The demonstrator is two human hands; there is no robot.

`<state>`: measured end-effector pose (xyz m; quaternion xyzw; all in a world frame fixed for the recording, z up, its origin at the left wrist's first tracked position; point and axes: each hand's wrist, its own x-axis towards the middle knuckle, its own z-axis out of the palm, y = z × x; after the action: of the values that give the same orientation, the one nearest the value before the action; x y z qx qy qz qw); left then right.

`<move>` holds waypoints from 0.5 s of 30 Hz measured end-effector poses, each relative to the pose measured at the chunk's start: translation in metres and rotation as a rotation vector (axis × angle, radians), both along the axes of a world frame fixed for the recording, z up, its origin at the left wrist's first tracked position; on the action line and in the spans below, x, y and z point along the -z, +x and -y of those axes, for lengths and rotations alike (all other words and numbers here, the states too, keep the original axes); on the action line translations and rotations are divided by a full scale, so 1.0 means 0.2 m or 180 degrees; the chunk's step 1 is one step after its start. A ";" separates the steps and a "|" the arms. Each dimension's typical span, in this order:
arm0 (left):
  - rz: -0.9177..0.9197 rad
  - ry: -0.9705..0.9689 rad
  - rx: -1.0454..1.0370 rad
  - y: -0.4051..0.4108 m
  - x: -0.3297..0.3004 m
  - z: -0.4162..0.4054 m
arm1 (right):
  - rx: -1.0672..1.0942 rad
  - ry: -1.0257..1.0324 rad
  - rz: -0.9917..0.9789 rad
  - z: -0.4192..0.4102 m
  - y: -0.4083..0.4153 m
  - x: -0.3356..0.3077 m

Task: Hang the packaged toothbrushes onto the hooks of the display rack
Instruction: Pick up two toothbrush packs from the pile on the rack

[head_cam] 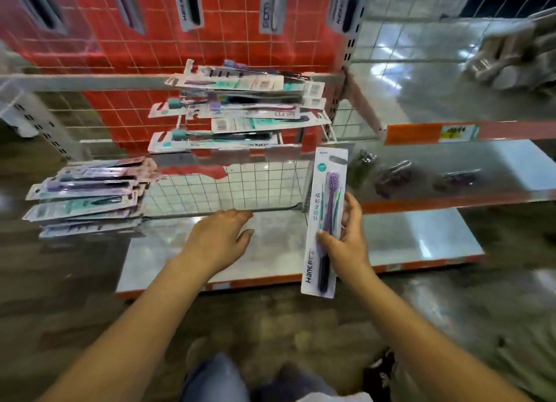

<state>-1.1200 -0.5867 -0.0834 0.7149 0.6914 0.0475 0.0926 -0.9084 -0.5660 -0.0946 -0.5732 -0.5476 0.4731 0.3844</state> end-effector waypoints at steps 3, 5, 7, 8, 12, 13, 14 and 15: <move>0.0093 -0.0112 -0.0117 -0.02 0.04 -0.02 | -0.0068 -0.0292 -0.0012 -0.01 -0.02 0.09; 0.0061 -0.0183 -0.0156 -0.03 0.08 -0.04 | -0.0094 -0.0360 0.0054 -0.03 -0.04 0.15; 0.0056 -0.0217 -0.0107 -0.04 0.12 -0.08 | -0.0098 -0.0411 0.0103 -0.06 -0.06 0.20; 0.0053 -0.0236 -0.0067 -0.05 0.15 -0.11 | -0.0119 -0.0442 0.0114 -0.08 -0.08 0.23; 0.0054 -0.0280 0.0054 -0.08 0.31 -0.24 | -0.0206 -0.0479 0.0165 -0.19 -0.14 0.40; 0.0059 -0.0224 0.0073 -0.09 0.37 -0.28 | -0.0213 -0.0451 0.0175 -0.23 -0.16 0.46; 0.0050 -0.0164 0.0095 -0.10 0.43 -0.32 | -0.0218 -0.0426 0.0175 -0.27 -0.18 0.53; 0.0025 -0.0127 0.0127 -0.10 0.50 -0.36 | -0.0217 -0.0409 0.0156 -0.31 -0.20 0.60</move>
<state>-1.1401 -0.5139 -0.1835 0.7263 0.6775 0.0347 0.1105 -0.9484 -0.5040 -0.2149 -0.5891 -0.5445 0.5059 0.3170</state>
